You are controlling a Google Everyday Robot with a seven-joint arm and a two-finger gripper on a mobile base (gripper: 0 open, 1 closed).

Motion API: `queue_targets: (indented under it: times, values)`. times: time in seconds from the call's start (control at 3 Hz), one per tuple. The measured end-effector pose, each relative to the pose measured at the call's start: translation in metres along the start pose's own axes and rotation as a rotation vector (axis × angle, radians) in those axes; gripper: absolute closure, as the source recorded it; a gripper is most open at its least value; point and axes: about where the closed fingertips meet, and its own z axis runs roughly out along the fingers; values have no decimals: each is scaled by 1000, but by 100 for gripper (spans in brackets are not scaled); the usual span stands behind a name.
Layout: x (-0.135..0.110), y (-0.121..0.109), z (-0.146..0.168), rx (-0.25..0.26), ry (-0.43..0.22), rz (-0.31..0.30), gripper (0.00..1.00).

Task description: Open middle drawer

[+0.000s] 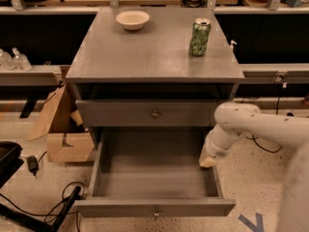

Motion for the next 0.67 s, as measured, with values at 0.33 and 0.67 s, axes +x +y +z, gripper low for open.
queue_targets:
  times: [0.33, 0.67]
  values:
    - [11, 8, -117, 150, -51, -56, 100]
    - [23, 18, -196, 270, -109, -96, 100]
